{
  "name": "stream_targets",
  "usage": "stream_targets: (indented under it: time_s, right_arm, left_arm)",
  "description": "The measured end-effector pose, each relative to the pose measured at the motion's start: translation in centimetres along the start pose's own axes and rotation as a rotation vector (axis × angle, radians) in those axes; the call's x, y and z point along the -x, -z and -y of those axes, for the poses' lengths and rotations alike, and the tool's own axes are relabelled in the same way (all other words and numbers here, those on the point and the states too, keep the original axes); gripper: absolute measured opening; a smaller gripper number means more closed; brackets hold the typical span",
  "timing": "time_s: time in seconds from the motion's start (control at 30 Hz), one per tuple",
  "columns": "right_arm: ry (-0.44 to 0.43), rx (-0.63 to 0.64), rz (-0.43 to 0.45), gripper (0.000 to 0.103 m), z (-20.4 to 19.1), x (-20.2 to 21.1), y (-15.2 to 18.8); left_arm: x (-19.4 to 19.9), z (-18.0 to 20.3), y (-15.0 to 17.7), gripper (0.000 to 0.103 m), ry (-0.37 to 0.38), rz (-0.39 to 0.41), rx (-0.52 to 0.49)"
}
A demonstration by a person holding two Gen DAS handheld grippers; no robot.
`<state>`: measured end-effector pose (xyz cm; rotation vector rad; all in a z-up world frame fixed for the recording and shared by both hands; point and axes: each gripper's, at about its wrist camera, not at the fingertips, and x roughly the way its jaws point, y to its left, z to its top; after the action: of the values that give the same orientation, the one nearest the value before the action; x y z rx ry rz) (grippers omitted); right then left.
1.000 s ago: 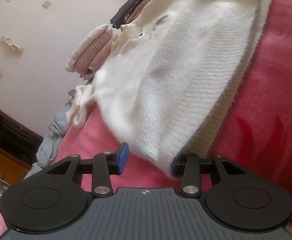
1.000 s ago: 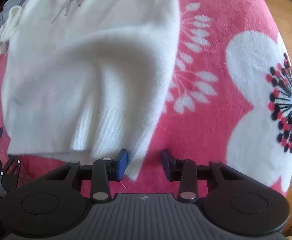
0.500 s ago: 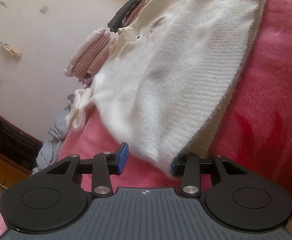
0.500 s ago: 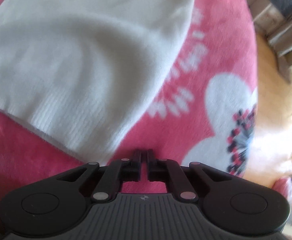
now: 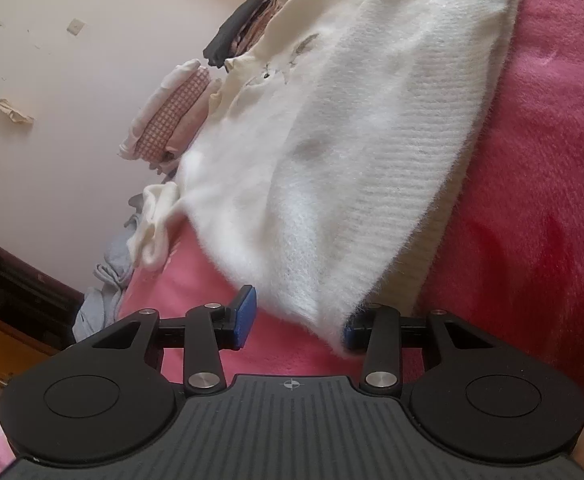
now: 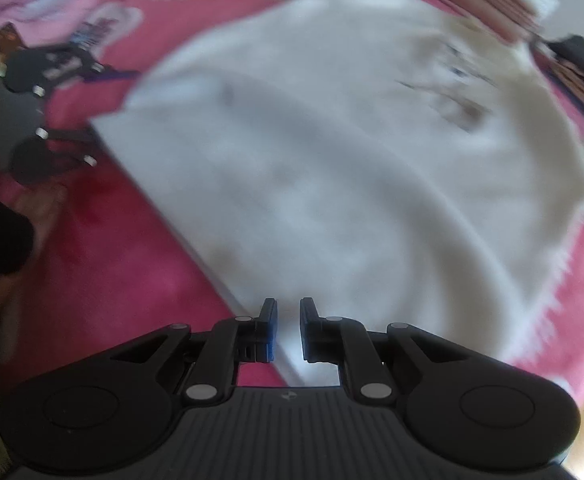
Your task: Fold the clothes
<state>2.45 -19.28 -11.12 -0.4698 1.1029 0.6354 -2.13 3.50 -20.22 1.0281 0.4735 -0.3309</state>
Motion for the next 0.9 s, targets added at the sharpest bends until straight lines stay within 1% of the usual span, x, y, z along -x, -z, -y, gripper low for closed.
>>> stream_targets:
  time_s: [0.07, 0.1, 0.17, 0.27, 0.4, 0.5, 0.57, 0.6, 0.63, 0.77, 0.87, 0.9]
  right_arm:
    - [-0.025, 0.011, 0.014, 0.013, -0.3, -1.0, -0.5]
    - [-0.039, 0.009, 0.004, 0.013, -0.5, -1.4, -0.7]
    - [-0.034, 0.005, -0.045, 0.013, -0.5, -3.0, -0.5]
    - [-0.035, -0.021, -0.048, 0.013, -0.4, -3.7, -0.3]
    - [-0.04, -0.054, -0.039, 0.013, -0.2, -3.7, -0.2]
    - [-0.033, -0.055, -0.034, 0.013, -0.3, -3.7, -0.2]
    - [-0.032, -0.062, -0.027, 0.013, -0.3, -3.8, 0.0]
    - [-0.032, -0.065, -0.023, 0.013, -0.3, -3.8, 0.1]
    - [-0.032, -0.067, -0.021, 0.013, -0.2, -3.8, 0.0]
    - [-0.03, -0.073, -0.014, 0.013, -0.2, -3.8, 0.0]
    - [-0.028, -0.075, -0.008, 0.013, -0.2, -3.8, 0.0]
    - [-0.027, -0.076, -0.007, 0.013, -0.3, -3.9, 0.0]
  left_arm:
    - [0.0, 0.0, 0.1, 0.041, 0.0, 0.003, -0.005]
    - [0.0, 0.0, 0.1, 0.041, 0.0, 0.004, -0.009]
    - [0.0, -0.1, 0.1, 0.041, 0.007, 0.002, -0.014]
    - [0.1, -0.9, 0.1, 0.045, 0.024, -0.011, 0.01]
    - [0.1, -2.1, 0.1, 0.048, 0.053, -0.04, 0.072]
    - [0.2, -3.1, -0.1, 0.048, 0.086, -0.064, 0.147]
    - [0.5, -3.7, 0.0, 0.048, 0.11, -0.061, 0.187]
    - [0.8, -3.9, 0.1, 0.049, 0.116, -0.053, 0.191]
    - [1.0, -4.0, 0.2, 0.05, 0.12, -0.043, 0.188]
    - [1.9, -3.3, 0.6, 0.056, 0.137, -0.008, 0.115]
    - [2.4, -2.7, 0.9, 0.056, 0.155, -0.008, 0.086]
    - [2.5, -2.7, 1.0, 0.056, 0.159, -0.016, 0.094]
